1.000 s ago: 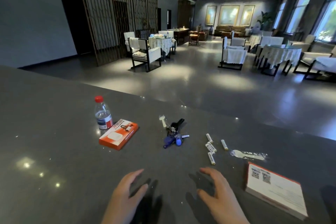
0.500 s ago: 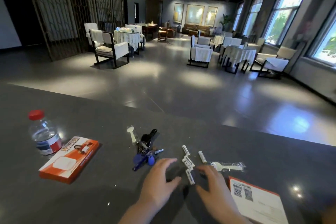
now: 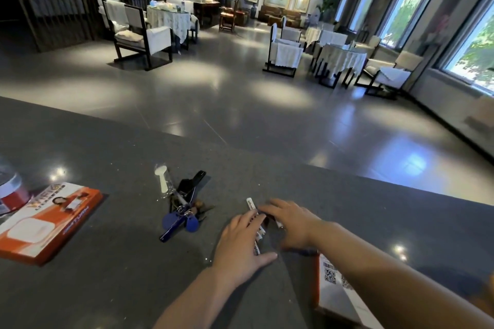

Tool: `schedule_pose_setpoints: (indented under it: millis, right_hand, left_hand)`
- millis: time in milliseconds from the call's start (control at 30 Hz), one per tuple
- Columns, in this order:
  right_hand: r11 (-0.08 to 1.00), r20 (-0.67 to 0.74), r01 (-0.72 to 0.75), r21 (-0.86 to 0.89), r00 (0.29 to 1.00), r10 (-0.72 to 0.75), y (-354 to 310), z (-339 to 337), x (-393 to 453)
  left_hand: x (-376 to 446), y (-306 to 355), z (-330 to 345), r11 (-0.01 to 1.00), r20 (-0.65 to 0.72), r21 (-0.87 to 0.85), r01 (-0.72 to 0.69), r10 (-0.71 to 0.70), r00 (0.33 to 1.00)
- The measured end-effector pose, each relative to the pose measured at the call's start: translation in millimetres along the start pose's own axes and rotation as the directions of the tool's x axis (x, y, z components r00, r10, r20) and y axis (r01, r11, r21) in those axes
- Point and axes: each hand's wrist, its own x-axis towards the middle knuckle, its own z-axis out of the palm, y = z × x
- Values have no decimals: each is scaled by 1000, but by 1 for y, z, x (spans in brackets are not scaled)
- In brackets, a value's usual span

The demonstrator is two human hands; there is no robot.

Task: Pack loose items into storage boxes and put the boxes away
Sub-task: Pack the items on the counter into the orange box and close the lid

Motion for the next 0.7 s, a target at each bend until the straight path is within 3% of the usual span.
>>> schedule_pose_setpoints:
  millis: [100, 300, 400, 567, 700]
  right_hand:
    - [998, 3, 38, 53, 999, -38, 5, 3, 7]
    - [984, -163, 57, 170, 986, -29, -2, 12, -3]
    - [970, -165, 59, 235, 986, -20, -8, 20, -12]
    - [878, -140, -38, 477, 983, 118, -21, 32, -24]
    - [824, -112, -10, 567, 990, 89, -30, 37, -28]
  left_hand:
    - [1, -4, 0, 999, -36, 5, -41, 41, 998]
    - [-4, -11, -10, 994, -34, -82, -78, 75, 997]
    - [-11, -16, -14, 989, 1, -96, -110, 111, 994]
    - [-27, -23, -20, 973, 60, -153, -174, 185, 981]
    - [-41, -29, -25, 966, 52, -201, -161, 174, 983]
